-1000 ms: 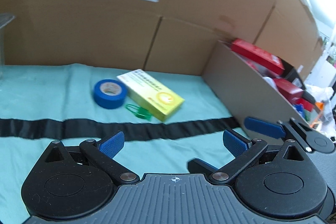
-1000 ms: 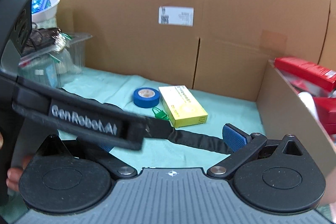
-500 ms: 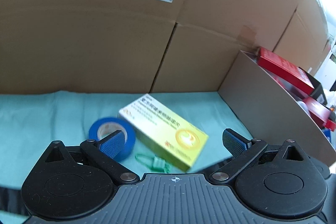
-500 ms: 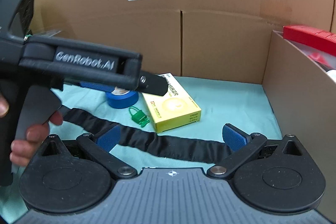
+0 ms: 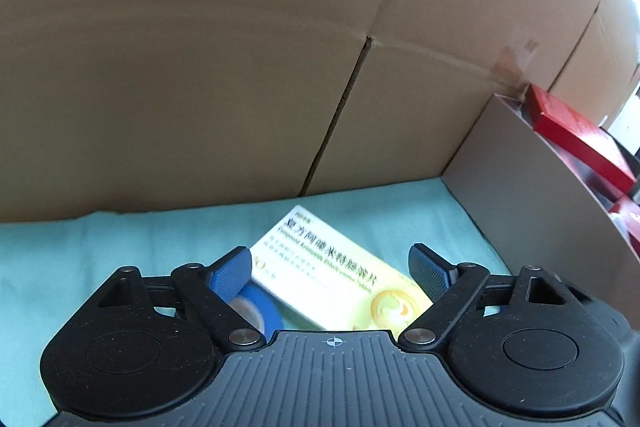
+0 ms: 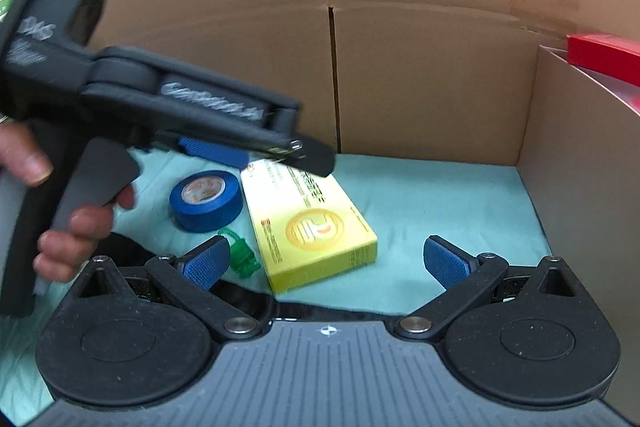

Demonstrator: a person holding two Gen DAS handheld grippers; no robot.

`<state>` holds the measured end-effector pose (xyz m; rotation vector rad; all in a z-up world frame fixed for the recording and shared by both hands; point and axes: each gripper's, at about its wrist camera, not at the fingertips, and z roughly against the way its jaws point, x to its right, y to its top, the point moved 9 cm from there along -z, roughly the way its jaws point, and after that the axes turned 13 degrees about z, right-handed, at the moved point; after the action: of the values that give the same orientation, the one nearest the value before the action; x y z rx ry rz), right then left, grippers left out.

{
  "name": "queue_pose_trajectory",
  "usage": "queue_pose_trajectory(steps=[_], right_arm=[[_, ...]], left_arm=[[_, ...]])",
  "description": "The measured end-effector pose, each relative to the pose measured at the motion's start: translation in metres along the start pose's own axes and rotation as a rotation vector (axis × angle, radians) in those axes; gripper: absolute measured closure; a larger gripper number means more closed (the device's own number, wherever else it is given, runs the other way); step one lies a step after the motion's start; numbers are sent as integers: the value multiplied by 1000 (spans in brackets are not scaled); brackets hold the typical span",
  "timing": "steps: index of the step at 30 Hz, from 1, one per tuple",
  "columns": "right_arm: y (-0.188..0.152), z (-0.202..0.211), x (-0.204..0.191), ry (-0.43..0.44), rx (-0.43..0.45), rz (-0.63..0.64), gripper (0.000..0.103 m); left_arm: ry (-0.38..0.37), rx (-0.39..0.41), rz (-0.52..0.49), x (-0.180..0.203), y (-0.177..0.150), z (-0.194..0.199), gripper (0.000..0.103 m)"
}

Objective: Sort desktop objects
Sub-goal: 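Close the left gripper on the blue tape roll while the right grips the yellow box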

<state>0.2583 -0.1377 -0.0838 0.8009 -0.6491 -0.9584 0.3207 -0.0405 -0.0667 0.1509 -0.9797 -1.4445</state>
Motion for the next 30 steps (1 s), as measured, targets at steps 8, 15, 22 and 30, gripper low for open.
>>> queue_pose_trajectory(steps=[8, 15, 22, 30], right_arm=[[8, -27, -9, 41, -18, 39, 11], [-6, -22, 4, 19, -57, -10, 24], [-23, 0, 15, -18, -66, -51, 24], [-27, 15, 16, -29, -66, -71, 26]], left_arm=[[0, -30, -101, -3, -19, 11, 27], [48, -19, -154, 5, -26, 8, 19], [97, -32, -158, -4, -33, 10, 21], [223, -5, -199, -19, -30, 5, 81]])
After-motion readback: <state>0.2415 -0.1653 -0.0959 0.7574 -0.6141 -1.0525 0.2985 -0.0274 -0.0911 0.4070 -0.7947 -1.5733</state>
